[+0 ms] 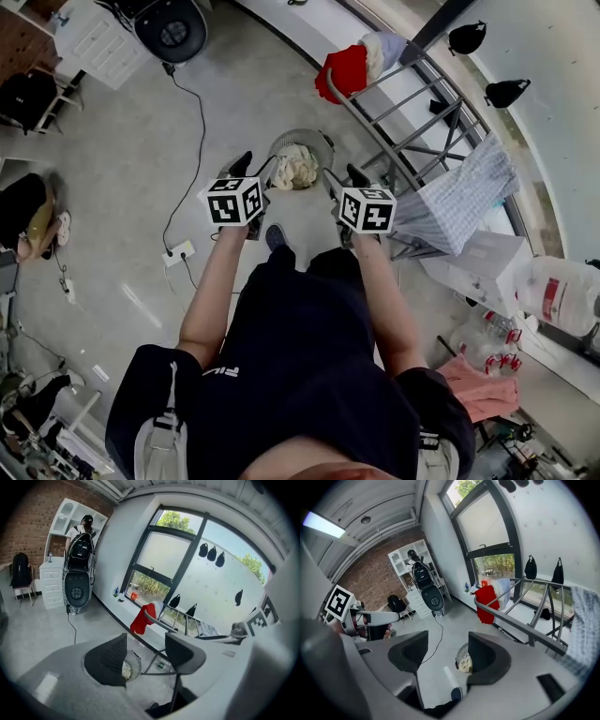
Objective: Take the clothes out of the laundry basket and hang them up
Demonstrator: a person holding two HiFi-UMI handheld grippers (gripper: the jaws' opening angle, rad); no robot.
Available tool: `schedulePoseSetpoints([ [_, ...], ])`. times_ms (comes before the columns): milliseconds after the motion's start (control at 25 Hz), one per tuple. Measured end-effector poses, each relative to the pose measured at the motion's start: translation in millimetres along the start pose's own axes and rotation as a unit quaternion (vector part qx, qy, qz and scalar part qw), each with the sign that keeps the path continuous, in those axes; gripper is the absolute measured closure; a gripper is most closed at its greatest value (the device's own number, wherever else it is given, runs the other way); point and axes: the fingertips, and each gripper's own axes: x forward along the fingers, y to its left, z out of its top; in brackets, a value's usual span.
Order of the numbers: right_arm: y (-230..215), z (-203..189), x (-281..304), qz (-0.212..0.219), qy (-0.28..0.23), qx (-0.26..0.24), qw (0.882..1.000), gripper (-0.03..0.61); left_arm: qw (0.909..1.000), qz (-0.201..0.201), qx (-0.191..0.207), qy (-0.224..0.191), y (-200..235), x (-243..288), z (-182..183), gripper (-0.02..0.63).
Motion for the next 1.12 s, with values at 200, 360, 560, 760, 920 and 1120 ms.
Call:
schedulePoseSetpoints([
  [200, 2.1, -35.7, 36.0, 0.013, 0.046, 0.001, 0.999, 0.313, 0.9987, 0.007, -0.026, 0.044, 20.3, 21.5, -40.5, 0.37],
  [360, 3.2, -53.4, 69.6, 0.04, 0.072, -0.007, 0.997, 0.313, 0.9956, 0.032, -0.05, 0.073, 44.2, 45.3, -69.4, 0.371],
  [560, -1.9, -72.7, 106.5, 0.079, 0.08, -0.022, 0.993, 0.312, 0.9892, 0.065, -0.081, 0.103, 71.6, 83.1, -110.2, 0.371],
  [760, -23.2, -118.8, 149.0, 0.087, 0.113, -0.05, 0.989, 0.311, 0.9822, 0.064, -0.098, 0.147, 91.1, 140.2, -176.7, 0.37],
  [920, -52.7, -160.8, 180.0, 0.095, 0.134, -0.029, 0.986, 0.308, 0.9702, 0.068, -0.116, 0.201, 112.2, 186.7, -245.9, 0.367],
  [1120, -82.7, -208.7, 222.4, 0.101, 0.152, -0.01, 0.983, 0.308, 0.9603, 0.086, -0.121, 0.236, 155.9, 246.8, -316.4, 0.367],
])
